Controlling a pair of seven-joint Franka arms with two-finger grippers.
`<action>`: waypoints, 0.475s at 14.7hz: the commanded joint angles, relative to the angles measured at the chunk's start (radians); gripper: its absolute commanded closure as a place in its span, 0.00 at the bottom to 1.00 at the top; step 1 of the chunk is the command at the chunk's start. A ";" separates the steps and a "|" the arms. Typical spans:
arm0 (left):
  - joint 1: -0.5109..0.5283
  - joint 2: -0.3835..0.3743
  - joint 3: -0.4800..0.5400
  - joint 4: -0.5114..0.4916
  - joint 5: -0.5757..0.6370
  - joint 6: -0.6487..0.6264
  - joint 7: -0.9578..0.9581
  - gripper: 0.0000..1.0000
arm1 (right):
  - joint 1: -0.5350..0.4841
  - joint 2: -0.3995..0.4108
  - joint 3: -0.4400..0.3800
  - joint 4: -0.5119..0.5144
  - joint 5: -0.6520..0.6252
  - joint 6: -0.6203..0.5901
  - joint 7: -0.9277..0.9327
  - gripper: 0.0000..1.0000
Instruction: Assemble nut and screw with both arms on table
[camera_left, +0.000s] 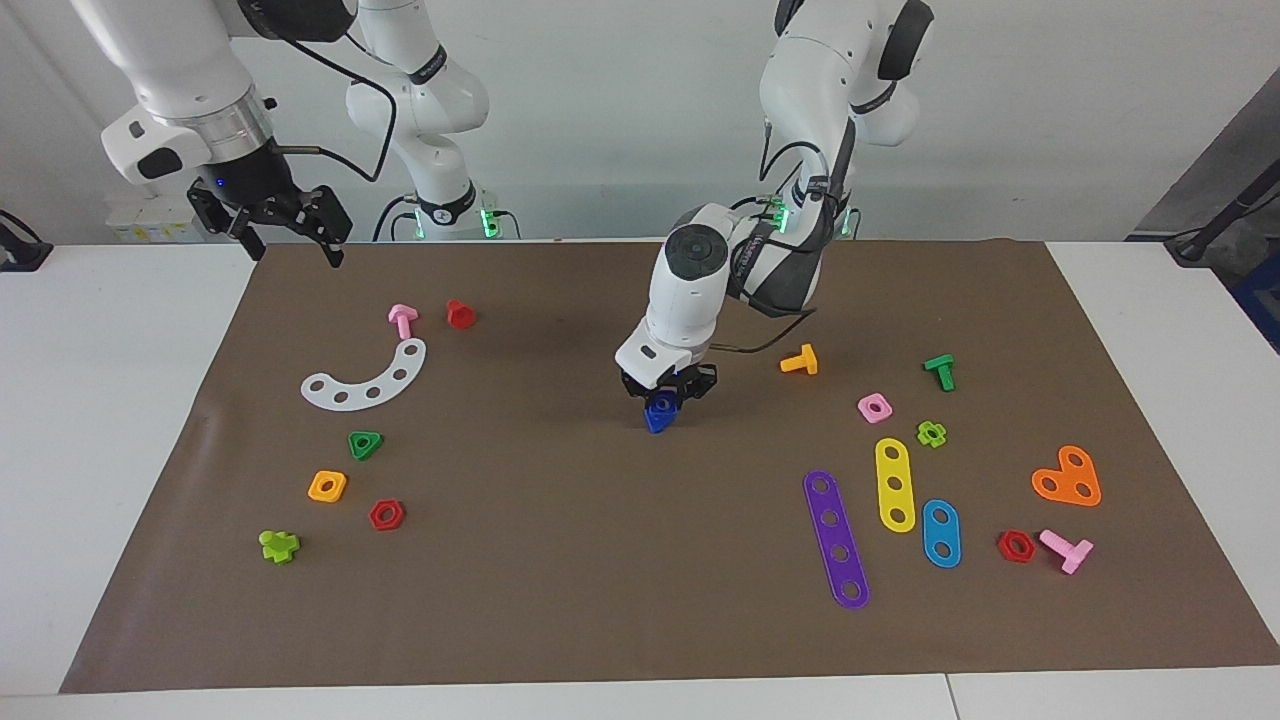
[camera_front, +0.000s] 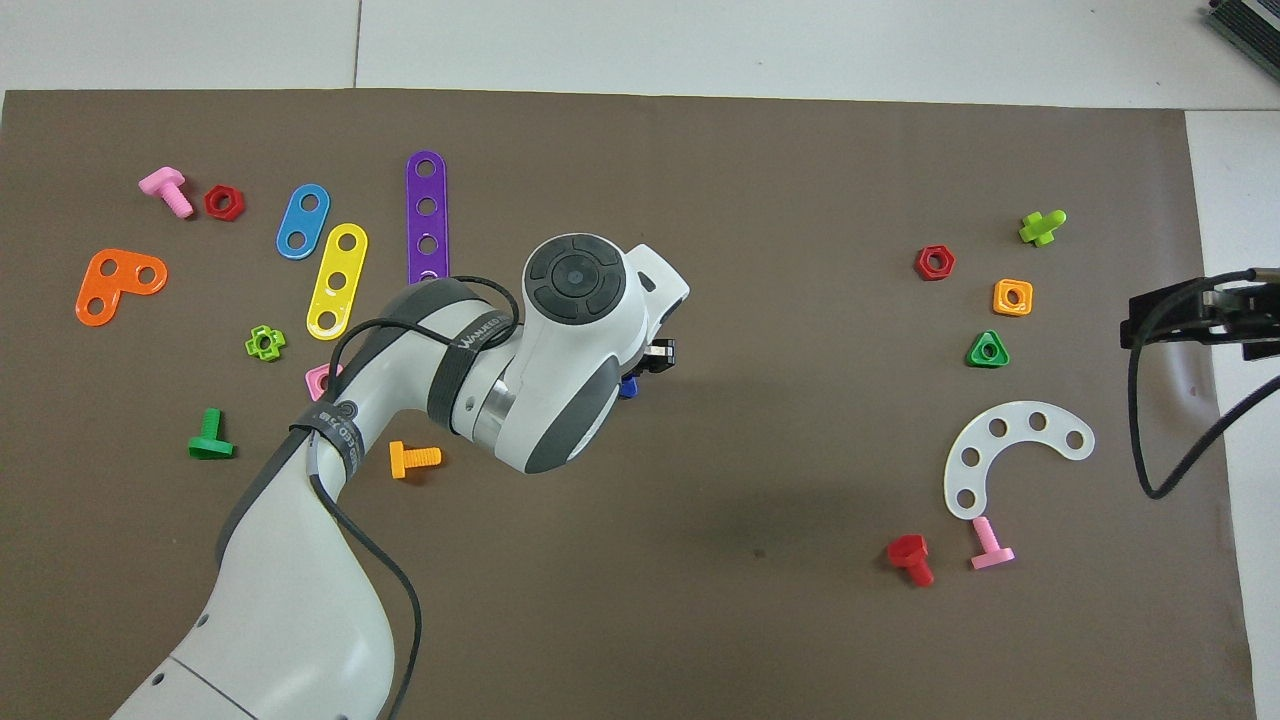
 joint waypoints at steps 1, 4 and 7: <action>-0.012 0.014 0.017 0.013 0.015 0.035 -0.006 0.90 | 0.002 -0.017 -0.005 -0.018 0.004 0.000 -0.022 0.00; -0.009 0.014 0.017 -0.013 0.023 0.039 -0.006 0.91 | 0.002 -0.017 -0.005 -0.018 0.004 0.000 -0.022 0.00; -0.011 0.014 0.017 -0.016 0.027 0.027 -0.006 0.91 | 0.002 -0.017 -0.005 -0.018 0.004 0.000 -0.022 0.00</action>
